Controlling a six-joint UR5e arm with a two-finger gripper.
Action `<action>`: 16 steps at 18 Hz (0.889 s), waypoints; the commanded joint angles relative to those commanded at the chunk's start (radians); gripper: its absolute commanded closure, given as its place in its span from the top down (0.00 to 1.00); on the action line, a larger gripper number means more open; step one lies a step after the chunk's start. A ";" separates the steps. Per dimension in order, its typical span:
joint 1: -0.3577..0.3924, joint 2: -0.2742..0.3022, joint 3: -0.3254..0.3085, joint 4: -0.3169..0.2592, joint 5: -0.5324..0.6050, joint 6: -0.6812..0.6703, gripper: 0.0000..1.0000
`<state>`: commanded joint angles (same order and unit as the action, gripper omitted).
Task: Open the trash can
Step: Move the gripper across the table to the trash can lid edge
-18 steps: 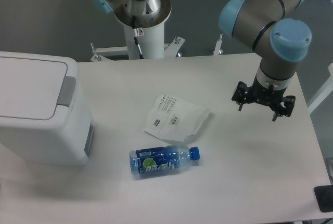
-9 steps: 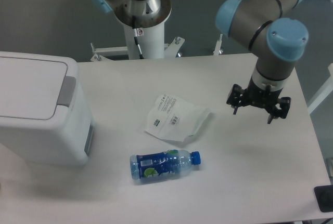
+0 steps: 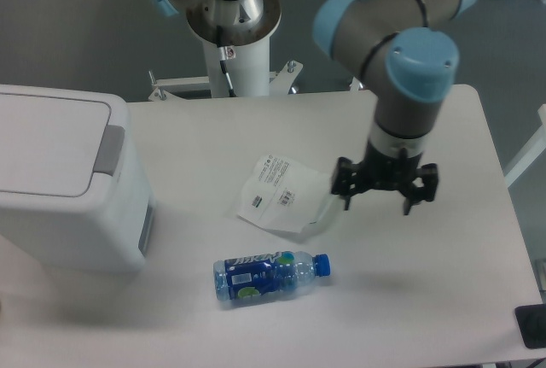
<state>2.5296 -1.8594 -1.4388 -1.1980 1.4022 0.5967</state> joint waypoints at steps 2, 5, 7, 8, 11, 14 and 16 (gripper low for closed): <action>-0.028 0.031 -0.006 -0.031 -0.047 -0.009 1.00; -0.041 0.068 0.004 -0.090 -0.130 -0.014 1.00; -0.052 0.078 0.018 -0.162 -0.163 -0.038 1.00; -0.073 0.091 0.032 -0.229 -0.164 -0.054 1.00; -0.112 0.109 0.038 -0.310 -0.179 -0.080 1.00; -0.141 0.121 0.046 -0.311 -0.232 -0.161 1.00; -0.185 0.120 0.051 -0.311 -0.233 -0.208 1.00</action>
<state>2.3442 -1.7395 -1.3883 -1.5095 1.1689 0.3883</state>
